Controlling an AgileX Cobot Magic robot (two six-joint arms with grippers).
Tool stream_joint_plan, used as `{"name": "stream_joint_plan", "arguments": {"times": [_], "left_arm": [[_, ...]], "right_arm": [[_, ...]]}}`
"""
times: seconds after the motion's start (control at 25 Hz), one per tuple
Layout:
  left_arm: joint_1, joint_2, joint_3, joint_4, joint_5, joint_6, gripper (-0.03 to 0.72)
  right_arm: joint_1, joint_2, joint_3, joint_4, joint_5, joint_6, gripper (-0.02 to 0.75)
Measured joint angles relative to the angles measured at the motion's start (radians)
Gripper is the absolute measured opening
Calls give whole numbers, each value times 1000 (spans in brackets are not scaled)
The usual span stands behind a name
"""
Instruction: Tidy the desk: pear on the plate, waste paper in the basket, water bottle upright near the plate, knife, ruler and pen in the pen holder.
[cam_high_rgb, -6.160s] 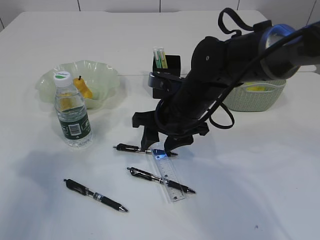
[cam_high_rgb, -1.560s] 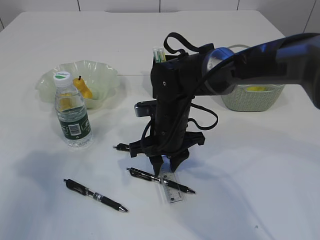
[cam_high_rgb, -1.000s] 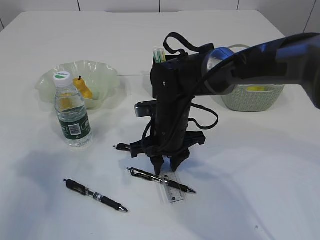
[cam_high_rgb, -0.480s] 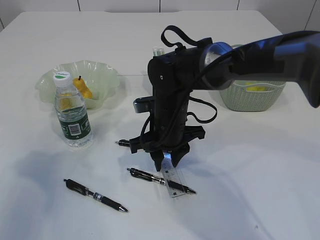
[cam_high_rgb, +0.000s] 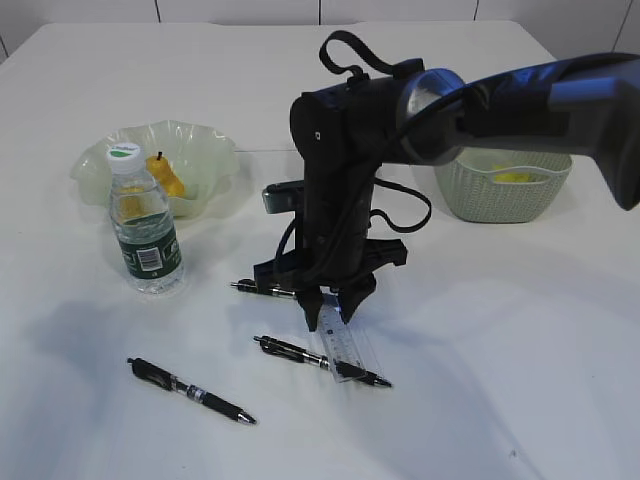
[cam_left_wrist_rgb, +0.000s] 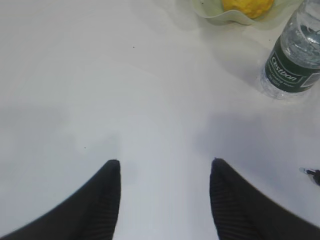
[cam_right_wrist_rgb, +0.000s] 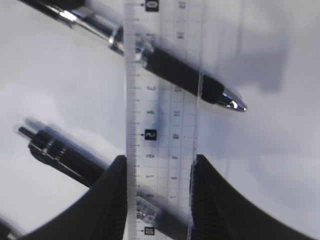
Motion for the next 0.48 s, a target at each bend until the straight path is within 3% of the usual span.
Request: {"name": "stream_joint_plan", "arguments": {"times": [0.48], "left_arm": [[0,0,0,0,0,0,402]], "right_arm": [[0,0,-195,-64,74,0,271]]}}
